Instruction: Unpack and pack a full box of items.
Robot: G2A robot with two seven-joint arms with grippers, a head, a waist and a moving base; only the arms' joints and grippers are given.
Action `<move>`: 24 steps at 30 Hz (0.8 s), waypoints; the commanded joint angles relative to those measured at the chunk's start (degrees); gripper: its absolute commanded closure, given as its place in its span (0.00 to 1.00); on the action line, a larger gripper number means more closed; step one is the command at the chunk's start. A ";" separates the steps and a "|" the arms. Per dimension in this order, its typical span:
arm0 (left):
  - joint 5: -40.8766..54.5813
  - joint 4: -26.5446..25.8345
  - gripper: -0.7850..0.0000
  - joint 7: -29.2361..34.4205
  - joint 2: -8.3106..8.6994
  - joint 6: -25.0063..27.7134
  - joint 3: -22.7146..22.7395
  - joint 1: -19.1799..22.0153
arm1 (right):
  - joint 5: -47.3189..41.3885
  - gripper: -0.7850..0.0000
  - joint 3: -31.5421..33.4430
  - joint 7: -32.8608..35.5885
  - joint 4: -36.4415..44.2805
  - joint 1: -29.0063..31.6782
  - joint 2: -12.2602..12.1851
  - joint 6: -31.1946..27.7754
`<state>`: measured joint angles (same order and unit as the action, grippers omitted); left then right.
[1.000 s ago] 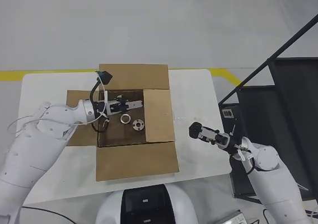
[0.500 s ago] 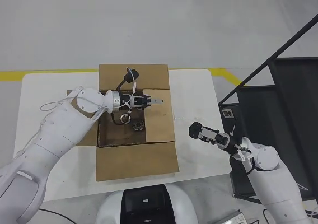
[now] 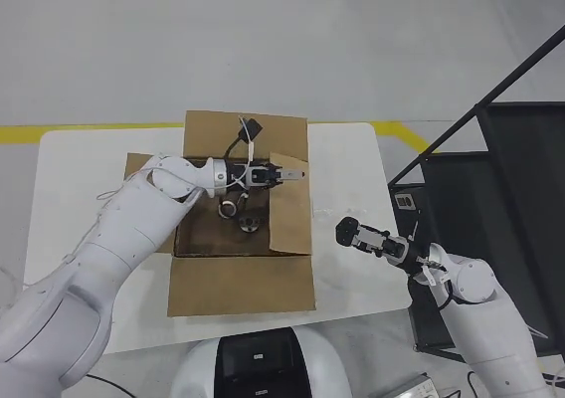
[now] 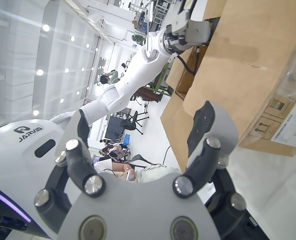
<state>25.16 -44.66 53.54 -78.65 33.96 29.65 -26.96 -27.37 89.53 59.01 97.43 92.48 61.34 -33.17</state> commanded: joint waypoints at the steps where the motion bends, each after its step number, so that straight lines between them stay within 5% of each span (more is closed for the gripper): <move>1: 1.06 -1.86 0.00 1.65 0.05 1.93 0.82 -0.07 | 0.49 0.00 -0.18 -0.78 0.36 0.01 0.02 0.55; 10: 2.01 -7.47 0.00 4.17 -2.31 0.20 -0.01 1.31 | -0.58 0.00 0.15 0.12 3.22 1.50 -0.28 1.19; 19: 1.63 0.76 0.00 2.52 -9.35 -1.88 -5.66 4.07 | -5.85 0.00 0.04 6.55 4.13 2.25 -0.77 2.85; 24: 2.34 6.21 0.00 3.07 -12.26 0.42 -6.13 5.70 | 0.11 0.00 -0.50 -0.76 -0.54 0.04 -0.55 2.82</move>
<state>27.31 -39.52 56.39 -90.59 33.65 23.32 -21.65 -28.86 89.01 60.64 97.59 92.56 60.73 -30.04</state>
